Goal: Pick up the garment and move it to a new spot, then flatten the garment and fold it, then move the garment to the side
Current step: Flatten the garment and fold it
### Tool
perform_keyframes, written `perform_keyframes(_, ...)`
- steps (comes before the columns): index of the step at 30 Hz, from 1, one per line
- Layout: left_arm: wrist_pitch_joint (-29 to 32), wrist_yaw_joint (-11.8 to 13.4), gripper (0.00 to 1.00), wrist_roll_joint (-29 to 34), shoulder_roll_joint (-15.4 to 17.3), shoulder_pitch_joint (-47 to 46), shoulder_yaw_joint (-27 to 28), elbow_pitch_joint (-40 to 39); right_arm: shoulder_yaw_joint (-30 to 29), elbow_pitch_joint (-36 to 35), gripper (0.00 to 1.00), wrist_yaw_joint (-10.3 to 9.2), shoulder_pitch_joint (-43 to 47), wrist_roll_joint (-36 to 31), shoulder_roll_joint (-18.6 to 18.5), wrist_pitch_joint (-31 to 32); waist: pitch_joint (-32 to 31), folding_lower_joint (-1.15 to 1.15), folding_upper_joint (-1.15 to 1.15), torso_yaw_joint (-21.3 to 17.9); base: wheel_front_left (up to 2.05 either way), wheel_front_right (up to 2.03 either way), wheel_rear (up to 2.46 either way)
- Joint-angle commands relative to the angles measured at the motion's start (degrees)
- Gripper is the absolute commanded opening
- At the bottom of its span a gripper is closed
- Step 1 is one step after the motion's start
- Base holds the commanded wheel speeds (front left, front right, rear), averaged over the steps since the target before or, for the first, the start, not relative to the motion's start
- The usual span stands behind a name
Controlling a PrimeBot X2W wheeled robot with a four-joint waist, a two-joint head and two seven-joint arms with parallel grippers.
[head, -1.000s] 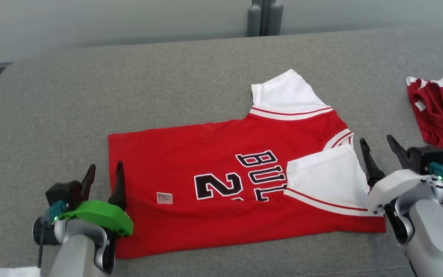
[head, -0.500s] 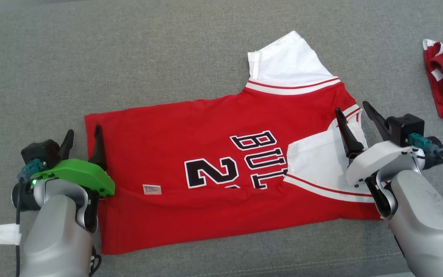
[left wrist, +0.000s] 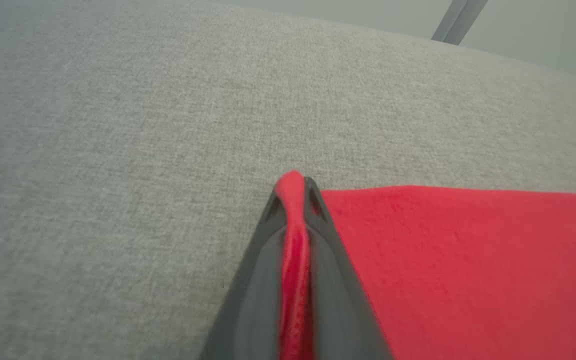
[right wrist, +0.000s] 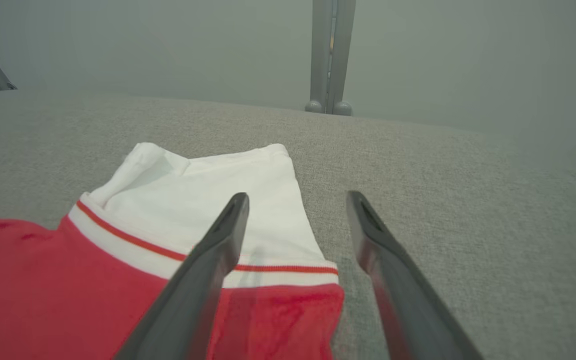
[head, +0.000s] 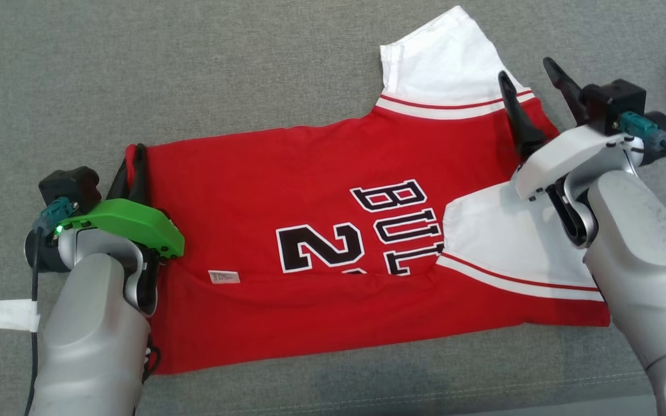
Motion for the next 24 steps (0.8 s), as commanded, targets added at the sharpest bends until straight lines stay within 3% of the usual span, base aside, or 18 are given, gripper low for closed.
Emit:
perform_keyframes(1, 0.09, 0.13, 0.0, -0.25, -0.41, -0.42, -0.36, -0.28, 0.49, 0.92, 1.0, -0.08, -2.0, 0.31, -0.41, -0.15, 0.98, 0.0, 0.0, 1.39, 0.0, 0.0, 0.0)
perform_keyframes(15, 0.05, 0.13, 0.0, -2.3, -3.5, -3.38, -9.52, -7.88, 5.79, 22.07, 1.0, -0.08, -23.09, 2.89, -2.94, 11.22, 5.11, 0.0, 0.0, 12.41, 0.0, 0.0, 0.0)
perform_keyframes(24, 0.05, 0.12, 0.0, -5.8, -3.62, -3.82, -13.34, -9.02, 5.42, 32.32, 1.0, -0.08, -26.23, 1.79, -2.34, 16.04, 5.96, 0.0, 0.0, 13.33, 0.0, 0.0, 0.0)
